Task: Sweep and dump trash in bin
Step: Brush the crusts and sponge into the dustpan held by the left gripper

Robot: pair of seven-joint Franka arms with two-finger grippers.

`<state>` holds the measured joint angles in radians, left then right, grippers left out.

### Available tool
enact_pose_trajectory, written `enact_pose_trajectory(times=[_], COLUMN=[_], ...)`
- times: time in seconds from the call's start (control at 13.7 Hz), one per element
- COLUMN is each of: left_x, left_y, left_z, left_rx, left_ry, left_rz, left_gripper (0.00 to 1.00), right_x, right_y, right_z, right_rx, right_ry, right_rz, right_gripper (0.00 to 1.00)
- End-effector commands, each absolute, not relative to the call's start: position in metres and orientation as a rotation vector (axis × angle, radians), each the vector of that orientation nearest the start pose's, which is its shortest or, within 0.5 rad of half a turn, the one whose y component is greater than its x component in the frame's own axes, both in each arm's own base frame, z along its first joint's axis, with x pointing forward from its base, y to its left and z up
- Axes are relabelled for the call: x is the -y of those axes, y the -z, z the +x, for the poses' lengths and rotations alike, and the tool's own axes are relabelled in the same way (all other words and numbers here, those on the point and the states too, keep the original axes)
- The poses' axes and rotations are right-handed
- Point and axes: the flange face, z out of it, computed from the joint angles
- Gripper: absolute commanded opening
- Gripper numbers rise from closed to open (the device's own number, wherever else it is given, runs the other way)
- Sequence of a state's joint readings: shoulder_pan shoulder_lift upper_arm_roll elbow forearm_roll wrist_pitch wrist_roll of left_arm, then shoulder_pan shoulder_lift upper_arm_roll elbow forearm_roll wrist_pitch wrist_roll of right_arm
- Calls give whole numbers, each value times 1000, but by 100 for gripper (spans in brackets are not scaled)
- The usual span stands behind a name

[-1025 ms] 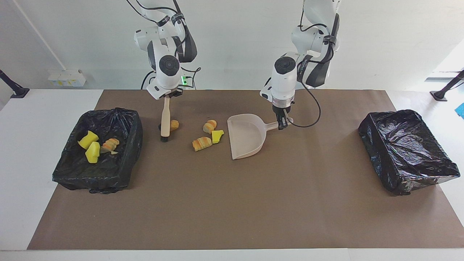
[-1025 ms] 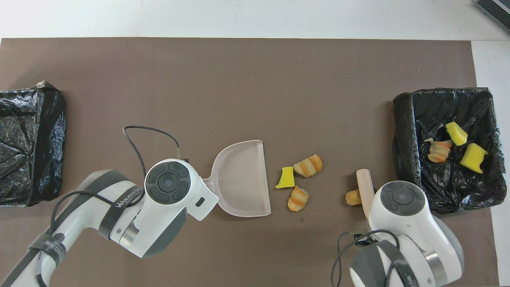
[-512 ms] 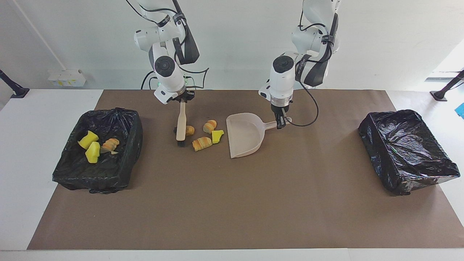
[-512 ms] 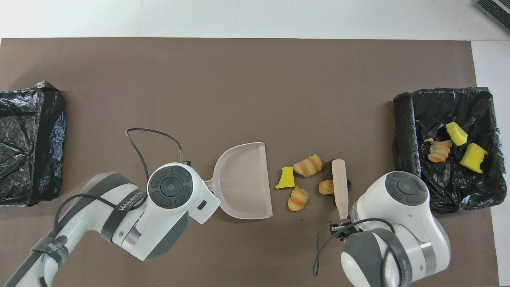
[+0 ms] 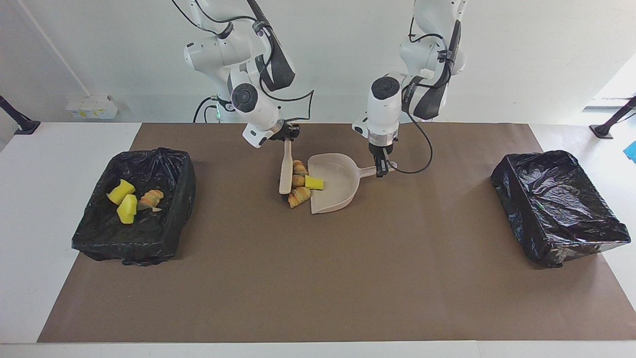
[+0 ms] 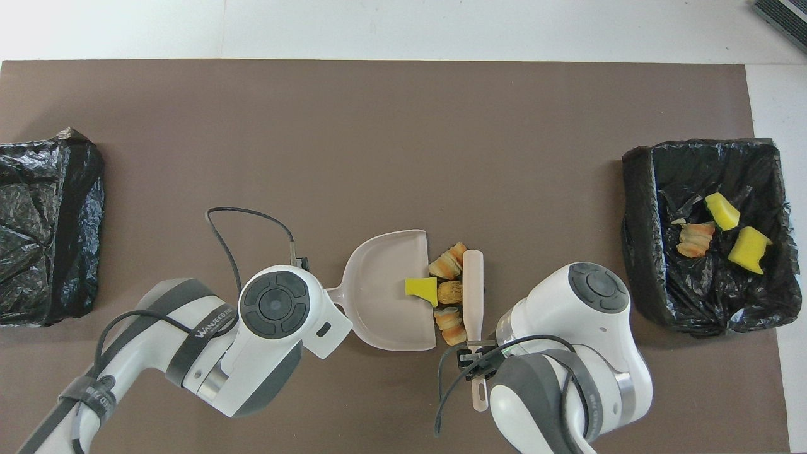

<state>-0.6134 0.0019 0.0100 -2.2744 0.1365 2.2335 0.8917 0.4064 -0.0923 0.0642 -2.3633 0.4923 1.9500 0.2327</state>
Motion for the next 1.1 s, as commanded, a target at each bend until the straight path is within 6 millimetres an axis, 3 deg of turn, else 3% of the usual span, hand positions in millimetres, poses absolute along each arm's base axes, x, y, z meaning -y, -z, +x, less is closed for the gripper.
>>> enact_pose_trajectory(times=[0.0, 0.15, 0.37, 0.44, 0.59, 0.81, 1.02], left_x=[289, 288, 287, 287, 287, 286, 286], left_y=[-345, -346, -345, -344, -345, -345, -344], left_z=[415, 417, 419, 419, 419, 418, 418], left_rx=[-2164, -2160, -2156, -2158, -2157, -2159, -2159], left_ry=[-64, -46, -9, -9, -9, -14, -19], left_rz=[-2118, -2121, -2125, -2123, -2123, -2122, -2122], left_gripper=[0, 0, 0, 0, 0, 0, 0], right_x=[-253, -262, -270, -263, -240, -212, -193], right_y=[-355, -363, -403, -414, -428, -416, -367], right_z=[403, 411, 424, 422, 412, 391, 373], right_rx=[-11, -26, 13, 8, 67, 159, 221], right_ry=[-606, -596, -595, -634, -645, -623, -719], right_rz=[-2626, -2559, -2524, -2545, -2797, -3047, -3138], right_gripper=[0, 0, 0, 0, 0, 0, 0])
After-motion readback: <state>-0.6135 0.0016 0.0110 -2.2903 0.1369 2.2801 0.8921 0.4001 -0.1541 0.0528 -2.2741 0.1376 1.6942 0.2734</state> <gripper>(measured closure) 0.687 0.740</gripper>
